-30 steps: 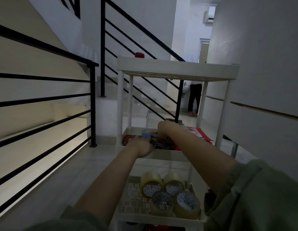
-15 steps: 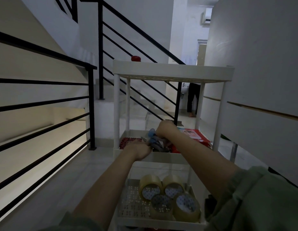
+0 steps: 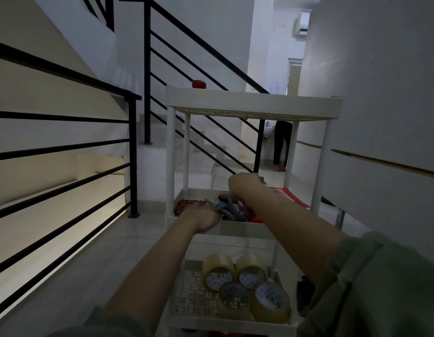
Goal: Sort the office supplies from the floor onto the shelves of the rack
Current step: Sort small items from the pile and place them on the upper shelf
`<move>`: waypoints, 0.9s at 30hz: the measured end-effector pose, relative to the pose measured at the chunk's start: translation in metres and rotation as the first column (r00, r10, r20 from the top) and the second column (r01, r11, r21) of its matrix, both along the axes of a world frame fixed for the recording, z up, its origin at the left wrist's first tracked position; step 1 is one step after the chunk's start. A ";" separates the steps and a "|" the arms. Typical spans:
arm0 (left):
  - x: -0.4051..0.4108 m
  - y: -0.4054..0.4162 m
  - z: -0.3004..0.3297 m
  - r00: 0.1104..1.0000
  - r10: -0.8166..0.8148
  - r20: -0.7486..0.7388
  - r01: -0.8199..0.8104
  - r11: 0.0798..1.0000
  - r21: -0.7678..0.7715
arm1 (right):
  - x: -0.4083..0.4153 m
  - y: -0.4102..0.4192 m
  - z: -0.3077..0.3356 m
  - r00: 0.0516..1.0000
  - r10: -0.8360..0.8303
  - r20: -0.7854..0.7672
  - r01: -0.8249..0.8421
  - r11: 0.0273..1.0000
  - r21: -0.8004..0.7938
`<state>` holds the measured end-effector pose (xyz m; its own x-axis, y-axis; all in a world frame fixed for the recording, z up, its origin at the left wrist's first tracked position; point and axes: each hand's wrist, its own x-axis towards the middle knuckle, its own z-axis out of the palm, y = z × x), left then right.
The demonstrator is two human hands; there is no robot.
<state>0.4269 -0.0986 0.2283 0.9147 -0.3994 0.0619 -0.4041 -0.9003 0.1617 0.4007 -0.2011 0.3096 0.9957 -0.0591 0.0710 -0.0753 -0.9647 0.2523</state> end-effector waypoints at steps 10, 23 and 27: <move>-0.004 0.000 -0.004 0.993 0.045 0.106 -0.046 0.999 0.004 | -0.001 -0.003 0.000 0.985 0.089 0.147 -0.073 0.991 -0.109; -0.035 0.004 -0.008 0.856 0.081 0.511 -0.027 0.993 -0.112 | -0.039 0.003 -0.013 0.924 0.220 0.313 -0.156 0.963 -0.218; -0.057 0.011 -0.017 0.759 0.049 0.649 0.097 0.977 -0.187 | -0.074 0.011 -0.024 0.856 0.265 0.443 -0.186 0.959 -0.214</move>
